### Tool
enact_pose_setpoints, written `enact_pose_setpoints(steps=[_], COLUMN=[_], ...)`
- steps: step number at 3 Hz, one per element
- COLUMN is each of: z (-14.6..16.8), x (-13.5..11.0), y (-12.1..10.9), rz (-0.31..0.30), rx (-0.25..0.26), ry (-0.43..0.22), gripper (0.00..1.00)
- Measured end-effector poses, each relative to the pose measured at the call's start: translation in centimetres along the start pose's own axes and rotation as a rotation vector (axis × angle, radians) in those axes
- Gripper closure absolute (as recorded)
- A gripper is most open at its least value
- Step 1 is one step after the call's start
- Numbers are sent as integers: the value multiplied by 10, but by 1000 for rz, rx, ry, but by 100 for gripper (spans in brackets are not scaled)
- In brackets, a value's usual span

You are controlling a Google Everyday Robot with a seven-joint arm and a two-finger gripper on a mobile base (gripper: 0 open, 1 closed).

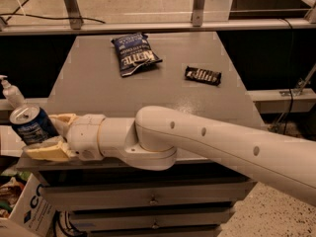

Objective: Move pepsi can near rxbar chocolate

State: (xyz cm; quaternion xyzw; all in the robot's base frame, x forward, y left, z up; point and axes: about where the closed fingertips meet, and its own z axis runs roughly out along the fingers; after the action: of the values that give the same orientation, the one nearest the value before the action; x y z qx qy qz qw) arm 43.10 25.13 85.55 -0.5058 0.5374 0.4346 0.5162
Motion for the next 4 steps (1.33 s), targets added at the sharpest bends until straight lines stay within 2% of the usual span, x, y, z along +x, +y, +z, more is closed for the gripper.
enact_pose_setpoints(steps=[1,2,3,4], z=[-25,-66,-128,-151], x=[-1,-9,-23,-22], y=[-6,-15,-33,-40], rz=[22,22,3,4], rx=[89,193,317,367], ry=[-4,-22,-41,-38], gripper=[88,100,100,100])
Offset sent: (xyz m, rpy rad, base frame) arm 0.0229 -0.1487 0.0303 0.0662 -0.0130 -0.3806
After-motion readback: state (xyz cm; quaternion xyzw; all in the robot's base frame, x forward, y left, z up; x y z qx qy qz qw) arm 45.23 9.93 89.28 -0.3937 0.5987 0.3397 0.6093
